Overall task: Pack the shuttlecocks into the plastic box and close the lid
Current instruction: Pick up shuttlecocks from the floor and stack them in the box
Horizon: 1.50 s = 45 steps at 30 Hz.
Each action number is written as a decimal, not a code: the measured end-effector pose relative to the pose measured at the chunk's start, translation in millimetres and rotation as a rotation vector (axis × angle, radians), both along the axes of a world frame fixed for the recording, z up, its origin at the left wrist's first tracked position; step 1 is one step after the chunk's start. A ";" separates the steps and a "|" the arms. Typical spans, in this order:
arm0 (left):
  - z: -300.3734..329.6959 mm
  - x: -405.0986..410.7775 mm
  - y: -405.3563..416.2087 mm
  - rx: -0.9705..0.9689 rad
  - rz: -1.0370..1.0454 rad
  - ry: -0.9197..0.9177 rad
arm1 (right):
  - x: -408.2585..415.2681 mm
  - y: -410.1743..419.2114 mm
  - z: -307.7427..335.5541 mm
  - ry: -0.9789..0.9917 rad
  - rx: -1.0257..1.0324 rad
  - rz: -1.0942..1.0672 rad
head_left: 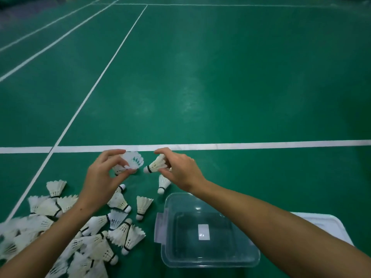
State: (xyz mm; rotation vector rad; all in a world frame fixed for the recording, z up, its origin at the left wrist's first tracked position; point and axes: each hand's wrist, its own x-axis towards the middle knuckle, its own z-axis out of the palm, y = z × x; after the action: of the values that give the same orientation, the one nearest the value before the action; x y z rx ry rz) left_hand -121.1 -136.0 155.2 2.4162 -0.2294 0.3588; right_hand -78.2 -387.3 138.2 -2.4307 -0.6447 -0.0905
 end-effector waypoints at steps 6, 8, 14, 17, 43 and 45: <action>-11.6 -7.6 -17.8 0.003 -0.029 0.001 | -25.9 -47.2 -10.8 0.050 0.312 -0.106; -12.2 -11.1 -26.6 0.005 -0.070 0.005 | -51.6 -76.4 -17.0 0.108 0.359 -0.167; -16.8 -22.8 -50.4 0.019 -0.171 0.044 | -122.9 -114.4 -66.3 0.396 0.215 -0.214; -19.1 -27.4 -58.3 0.010 -0.220 0.059 | -132.7 -101.1 -98.6 0.536 0.055 -0.133; -31.4 -19.3 -94.2 0.043 -0.569 0.210 | -111.9 -132.1 -86.9 0.898 0.295 -0.192; -31.7 -13.6 -101.8 0.103 -0.616 0.231 | -112.4 -141.7 -59.1 0.798 0.437 -0.233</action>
State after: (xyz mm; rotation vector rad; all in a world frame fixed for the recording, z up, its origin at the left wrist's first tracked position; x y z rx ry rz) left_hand -134.6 -237.8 123.4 2.3147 -0.8720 -0.2140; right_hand -190.6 -529.1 79.1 -1.8767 0.0260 0.5591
